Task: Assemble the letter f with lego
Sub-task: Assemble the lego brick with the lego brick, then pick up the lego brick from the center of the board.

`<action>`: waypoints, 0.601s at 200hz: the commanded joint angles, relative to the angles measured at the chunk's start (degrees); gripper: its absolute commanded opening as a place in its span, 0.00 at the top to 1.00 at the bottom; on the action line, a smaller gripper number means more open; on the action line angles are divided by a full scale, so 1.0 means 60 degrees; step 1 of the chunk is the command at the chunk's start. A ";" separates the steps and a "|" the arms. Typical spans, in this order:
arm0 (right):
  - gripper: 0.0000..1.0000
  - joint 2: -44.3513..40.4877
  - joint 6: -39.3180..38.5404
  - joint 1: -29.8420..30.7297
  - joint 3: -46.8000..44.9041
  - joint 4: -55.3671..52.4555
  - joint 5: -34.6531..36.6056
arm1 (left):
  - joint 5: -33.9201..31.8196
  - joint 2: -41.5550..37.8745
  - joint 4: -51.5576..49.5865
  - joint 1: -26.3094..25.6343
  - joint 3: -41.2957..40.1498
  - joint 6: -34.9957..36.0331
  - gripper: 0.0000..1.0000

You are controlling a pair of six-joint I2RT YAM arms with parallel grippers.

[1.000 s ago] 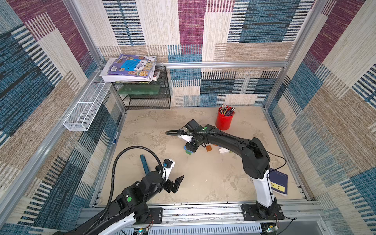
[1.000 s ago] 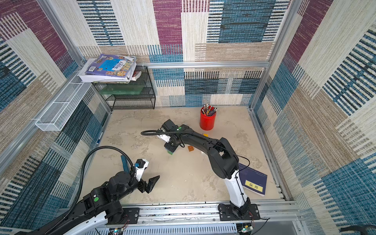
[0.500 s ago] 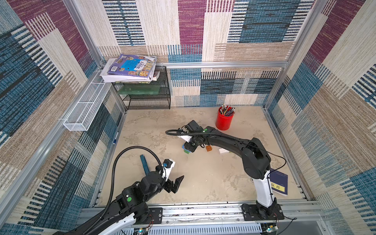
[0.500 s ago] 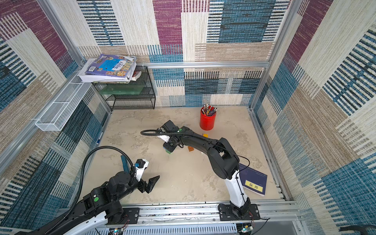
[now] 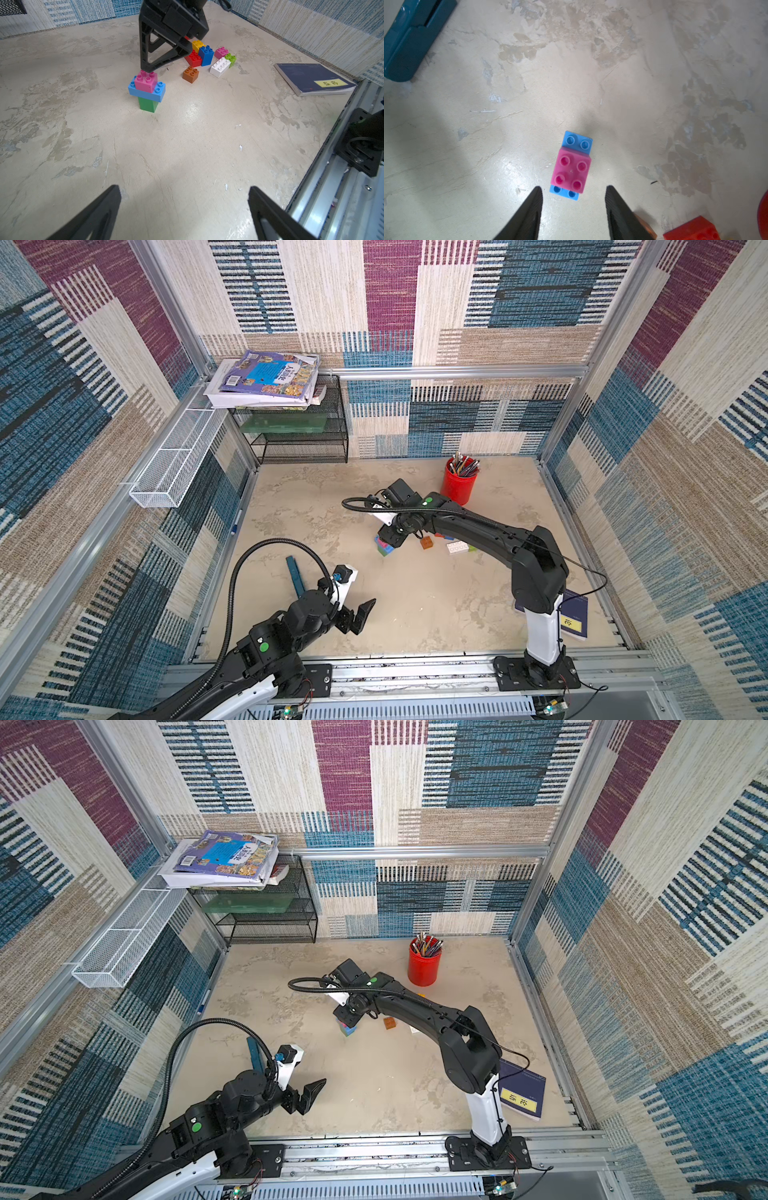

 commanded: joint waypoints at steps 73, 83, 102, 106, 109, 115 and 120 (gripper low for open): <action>0.47 -0.1121 0.2428 -0.1146 -0.2760 0.1406 0.1907 | -0.0070 -0.0018 0.0255 0.0014 -0.0026 0.0009 0.01; 0.47 -0.1118 0.2525 -0.1222 -0.2975 0.1532 0.1915 | -0.0070 -0.0009 0.0240 0.0006 -0.0046 0.0002 0.01; 0.48 -0.1017 0.2721 -0.1347 -0.3199 0.1712 0.2062 | -0.0077 -0.0018 0.0242 0.0009 -0.0042 -0.0005 0.01; 0.48 -0.0979 0.2744 -0.1375 -0.3227 0.1732 0.2054 | -0.0072 -0.0016 0.0268 0.0013 -0.0031 -0.0004 0.01; 0.48 -0.0965 0.2761 -0.1382 -0.3249 0.1736 0.2054 | -0.0072 -0.0018 0.0256 0.0014 -0.0037 -0.0012 0.01; 0.49 -0.0927 0.2806 -0.1432 -0.3271 0.1765 0.2078 | -0.0071 -0.0018 0.0266 0.0006 -0.0030 -0.0010 0.01; 0.49 -0.0887 0.2821 -0.1446 -0.3293 0.1802 0.2056 | -0.0070 -0.0010 0.0259 0.0013 -0.0030 -0.0013 0.01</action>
